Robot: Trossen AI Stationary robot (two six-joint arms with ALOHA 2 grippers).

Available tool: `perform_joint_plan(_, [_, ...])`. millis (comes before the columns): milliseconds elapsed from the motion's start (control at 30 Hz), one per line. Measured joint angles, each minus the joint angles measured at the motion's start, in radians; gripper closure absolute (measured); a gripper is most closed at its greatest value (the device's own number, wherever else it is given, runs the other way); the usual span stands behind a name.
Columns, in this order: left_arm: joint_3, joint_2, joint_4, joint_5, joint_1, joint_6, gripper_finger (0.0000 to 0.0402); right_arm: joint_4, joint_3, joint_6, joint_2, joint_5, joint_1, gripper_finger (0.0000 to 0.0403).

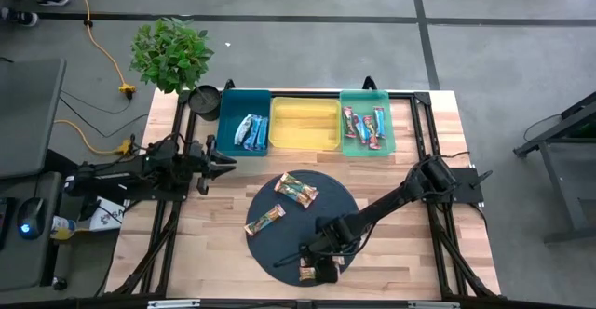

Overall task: Pick and place Granola Bars by type
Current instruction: Put the yellow granola bar into the yellow bin

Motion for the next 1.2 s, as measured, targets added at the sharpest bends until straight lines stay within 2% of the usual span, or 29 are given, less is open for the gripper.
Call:
perform_joint_plan(500, [0.000, 0.000, -0.003, -0.016, 0.000, -0.001, 0.0319, 0.028, 0.000, -0.088, 0.023, 0.090, 0.009, 0.0150])
perform_joint_plan(700, [0.000, 0.000, -0.003, -0.017, 0.000, -0.001, 0.0319, 0.053, 0.002, -0.110, 0.053, 0.072, 0.018, 0.0150])
perform_joint_plan(867, [0.000, 0.000, -0.003, -0.017, 0.000, -0.001, 0.0319, 0.053, 0.003, -0.119, 0.063, 0.134, 0.038, 0.0152])
perform_joint_plan(1033, [0.000, 0.000, -0.003, -0.017, 0.000, -0.001, 0.0319, 0.051, 0.003, -0.122, 0.066, 0.180, 0.043, 0.0174])
perform_joint_plan(1200, [0.000, 0.000, -0.003, -0.017, 0.000, -0.001, 0.0319, 0.046, 0.002, -0.132, 0.066, 0.180, 0.042, 0.0214])
